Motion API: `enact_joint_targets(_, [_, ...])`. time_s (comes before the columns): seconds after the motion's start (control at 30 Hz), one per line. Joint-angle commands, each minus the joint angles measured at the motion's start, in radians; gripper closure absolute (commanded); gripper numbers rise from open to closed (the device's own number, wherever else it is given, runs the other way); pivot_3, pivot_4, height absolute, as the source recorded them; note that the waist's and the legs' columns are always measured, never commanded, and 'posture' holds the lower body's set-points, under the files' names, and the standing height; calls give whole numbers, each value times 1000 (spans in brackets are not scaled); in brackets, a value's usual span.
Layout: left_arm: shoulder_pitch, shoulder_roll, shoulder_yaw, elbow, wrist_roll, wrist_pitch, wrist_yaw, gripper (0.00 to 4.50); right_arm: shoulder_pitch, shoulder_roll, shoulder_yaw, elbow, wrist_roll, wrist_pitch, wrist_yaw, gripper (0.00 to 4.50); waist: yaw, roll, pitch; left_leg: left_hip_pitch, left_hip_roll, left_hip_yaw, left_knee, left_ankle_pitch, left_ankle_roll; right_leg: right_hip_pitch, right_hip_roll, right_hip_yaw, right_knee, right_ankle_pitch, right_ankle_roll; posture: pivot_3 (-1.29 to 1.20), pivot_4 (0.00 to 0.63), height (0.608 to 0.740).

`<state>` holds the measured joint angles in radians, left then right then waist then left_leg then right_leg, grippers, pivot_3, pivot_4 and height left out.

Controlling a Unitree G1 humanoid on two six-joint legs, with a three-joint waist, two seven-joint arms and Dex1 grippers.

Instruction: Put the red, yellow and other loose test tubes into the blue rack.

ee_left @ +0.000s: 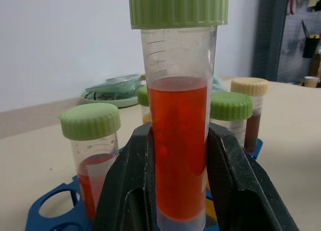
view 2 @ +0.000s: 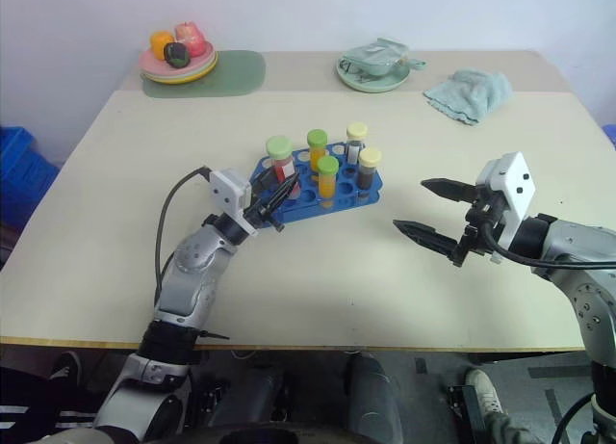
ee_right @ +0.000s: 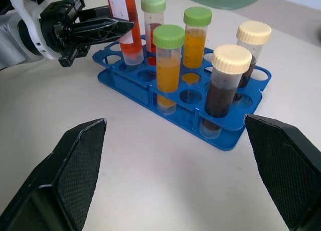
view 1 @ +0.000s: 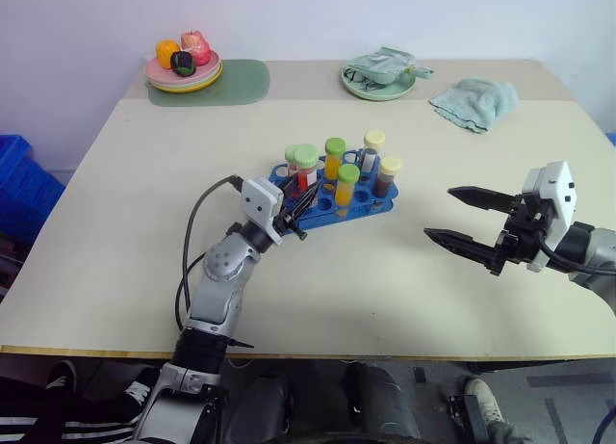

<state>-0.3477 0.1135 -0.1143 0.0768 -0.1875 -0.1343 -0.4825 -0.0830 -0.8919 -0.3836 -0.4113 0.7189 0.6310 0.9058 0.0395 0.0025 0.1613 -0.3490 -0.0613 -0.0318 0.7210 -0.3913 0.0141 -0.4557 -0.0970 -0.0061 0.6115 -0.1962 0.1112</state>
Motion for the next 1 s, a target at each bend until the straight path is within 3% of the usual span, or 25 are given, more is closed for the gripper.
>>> enact_joint_targets(0.03, [5,-2,8,-47,0,9,14,3681,7,-9,-27,-29,1,-12,-1,0,0,0,0,0,0,0,0,0,0,0,0,0,0,0,0,0,150,740])
enact_joint_targets(0.43, [74,-4,-6,-130,-14,95,13,3681,-17,-5,-15,-22,0,-15,-13,0,0,0,0,0,0,0,0,0,0,0,0,0,0,0,0,0,150,740])
enact_joint_targets(1.0, [16,-20,10,-38,6,75,36,3681,-24,-2,-15,-21,-4,-20,-20,0,1,0,0,0,0,0,0,0,0,0,0,0,0,0,0,0,150,740])
